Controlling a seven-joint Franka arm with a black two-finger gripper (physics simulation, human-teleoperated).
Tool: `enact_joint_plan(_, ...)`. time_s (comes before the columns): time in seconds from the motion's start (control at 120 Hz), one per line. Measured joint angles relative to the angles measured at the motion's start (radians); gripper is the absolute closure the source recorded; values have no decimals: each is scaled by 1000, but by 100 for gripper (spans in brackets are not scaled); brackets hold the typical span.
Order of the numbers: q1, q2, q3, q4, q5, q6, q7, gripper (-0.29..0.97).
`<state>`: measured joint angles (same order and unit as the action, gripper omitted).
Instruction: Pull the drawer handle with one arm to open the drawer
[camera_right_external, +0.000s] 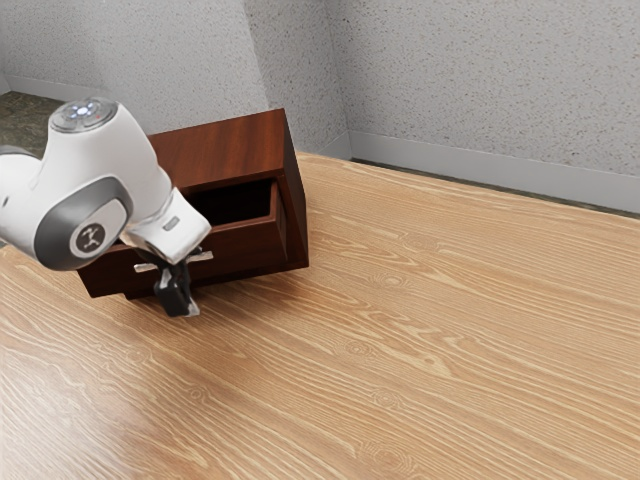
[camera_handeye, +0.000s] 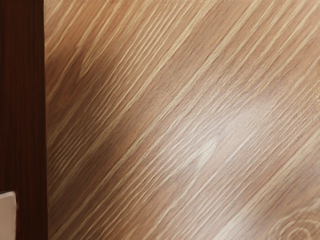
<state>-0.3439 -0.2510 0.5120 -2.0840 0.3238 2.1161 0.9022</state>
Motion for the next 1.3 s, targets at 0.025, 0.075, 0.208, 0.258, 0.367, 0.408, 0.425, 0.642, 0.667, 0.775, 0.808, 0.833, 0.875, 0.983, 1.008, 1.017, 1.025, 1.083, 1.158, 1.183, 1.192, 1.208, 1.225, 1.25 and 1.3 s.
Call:
enact_joint_plan(0.025,0,-3,-3,-2,-1,-2,1,-11)
enact_joint_plan(0.075,4,-9,-9,-5,-5,-5,2,-10)
enact_joint_plan(0.208,3,-33,-19,-20,-7,-17,3,-8)
enact_joint_plan(0.258,3,-42,-20,-22,-12,-26,3,-4)
enact_joint_plan(0.367,5,-61,-20,-23,-32,-51,2,-1)
enact_joint_plan(0.408,5,-68,-20,-25,-37,-60,2,-1)
enact_joint_plan(0.425,6,-72,-20,-28,-38,-64,2,-2)
enact_joint_plan(0.642,16,-128,-46,-42,-46,-106,2,3)
enact_joint_plan(0.667,20,-134,-52,-42,-46,-111,2,3)
enact_joint_plan(0.775,102,-166,-146,-41,-47,-135,2,2)
enact_joint_plan(0.808,114,-176,-161,-39,-47,-142,1,1)
enact_joint_plan(0.833,119,-180,-168,-35,-47,-149,1,1)
enact_joint_plan(0.875,122,-181,-172,-12,-46,-163,0,1)
enact_joint_plan(0.983,121,-132,-174,126,-53,-221,-3,1)
enact_joint_plan(1.008,122,-118,-174,157,-58,-238,-6,0)
enact_joint_plan(1.017,122,-113,-174,167,-60,-244,-7,0)
enact_joint_plan(1.025,122,-107,-174,180,-62,-251,-8,0)
enact_joint_plan(1.083,125,-67,-171,253,-82,-302,-22,0)
enact_joint_plan(1.158,129,-32,-168,320,-110,-376,-58,0)
enact_joint_plan(1.183,130,-25,-167,341,-116,-399,-72,0)
enact_joint_plan(1.192,130,-23,-167,348,-118,-406,-76,0)
enact_joint_plan(1.208,130,-17,-165,362,-122,-421,-85,0)
enact_joint_plan(1.225,127,-10,-157,376,-129,-435,-94,0)
enact_joint_plan(1.25,123,1,-139,392,-142,-455,-107,0)
enact_joint_plan(1.3,117,23,-119,409,-166,-488,-139,0)
